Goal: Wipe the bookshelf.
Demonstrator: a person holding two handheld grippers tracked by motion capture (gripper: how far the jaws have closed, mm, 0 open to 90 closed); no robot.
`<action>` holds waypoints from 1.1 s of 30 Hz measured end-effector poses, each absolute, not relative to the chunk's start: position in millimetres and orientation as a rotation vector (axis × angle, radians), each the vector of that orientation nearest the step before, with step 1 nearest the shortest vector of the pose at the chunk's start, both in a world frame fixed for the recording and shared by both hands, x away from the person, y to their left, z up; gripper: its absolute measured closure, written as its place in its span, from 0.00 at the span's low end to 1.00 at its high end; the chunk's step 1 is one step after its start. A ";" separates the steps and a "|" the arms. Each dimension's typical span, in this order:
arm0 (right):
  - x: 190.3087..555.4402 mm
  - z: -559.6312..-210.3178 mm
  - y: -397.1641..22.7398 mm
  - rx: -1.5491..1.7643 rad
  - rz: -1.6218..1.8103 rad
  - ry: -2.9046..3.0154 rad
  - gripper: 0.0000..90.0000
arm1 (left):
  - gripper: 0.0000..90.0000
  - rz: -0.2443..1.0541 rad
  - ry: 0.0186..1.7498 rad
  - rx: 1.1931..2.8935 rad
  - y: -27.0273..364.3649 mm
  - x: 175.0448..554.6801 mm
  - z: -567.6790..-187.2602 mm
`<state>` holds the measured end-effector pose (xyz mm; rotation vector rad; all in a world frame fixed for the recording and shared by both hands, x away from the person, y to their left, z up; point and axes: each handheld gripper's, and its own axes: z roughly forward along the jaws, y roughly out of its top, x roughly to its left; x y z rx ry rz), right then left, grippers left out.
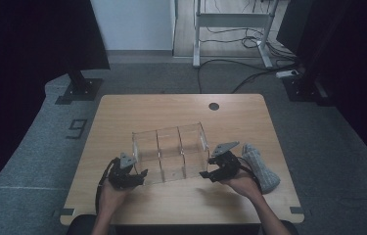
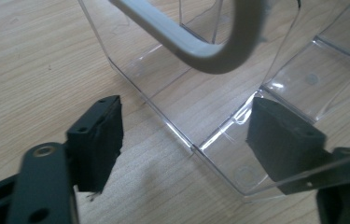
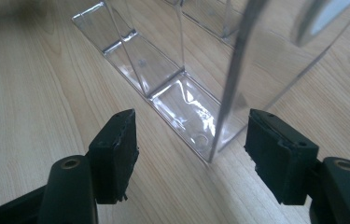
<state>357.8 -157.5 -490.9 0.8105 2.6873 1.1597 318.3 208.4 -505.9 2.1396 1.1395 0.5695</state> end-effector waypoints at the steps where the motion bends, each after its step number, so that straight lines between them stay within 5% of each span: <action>1: 357.9 -490.2 -159.6 0.814 1.162 2.685 0.37 | 0.40 0.570 1.136 2.145 208.6 318.6 -505.3; 9: 362.1 -487.3 -177.5 0.888 1.128 2.630 0.33 | 0.64 0.563 1.146 2.151 214.5 322.6 -504.1; 33: 361.1 -467.5 -276.8 1.240 0.880 2.319 0.24 | 0.87 0.537 1.203 2.127 235.0 341.0 -502.2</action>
